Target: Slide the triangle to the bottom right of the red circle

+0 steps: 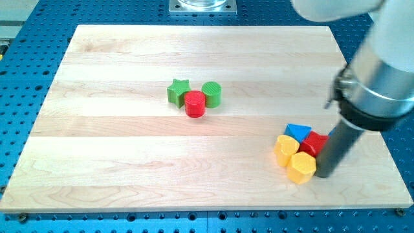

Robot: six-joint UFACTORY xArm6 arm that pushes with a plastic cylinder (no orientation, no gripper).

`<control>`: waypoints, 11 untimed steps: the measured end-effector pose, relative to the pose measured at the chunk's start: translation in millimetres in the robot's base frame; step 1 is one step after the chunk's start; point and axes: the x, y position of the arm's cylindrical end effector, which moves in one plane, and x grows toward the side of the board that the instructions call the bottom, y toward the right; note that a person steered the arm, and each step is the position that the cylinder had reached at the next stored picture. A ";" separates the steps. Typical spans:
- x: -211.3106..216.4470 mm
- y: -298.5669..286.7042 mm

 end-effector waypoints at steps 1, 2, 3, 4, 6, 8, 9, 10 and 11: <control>-25.5 -36.7; -34.2 -8.7; -40.7 17.0; -63.8 0.8; -71.3 -116.9; -122.6 -79.3; -122.4 -153.3; -121.8 -109.2; -134.8 -84.0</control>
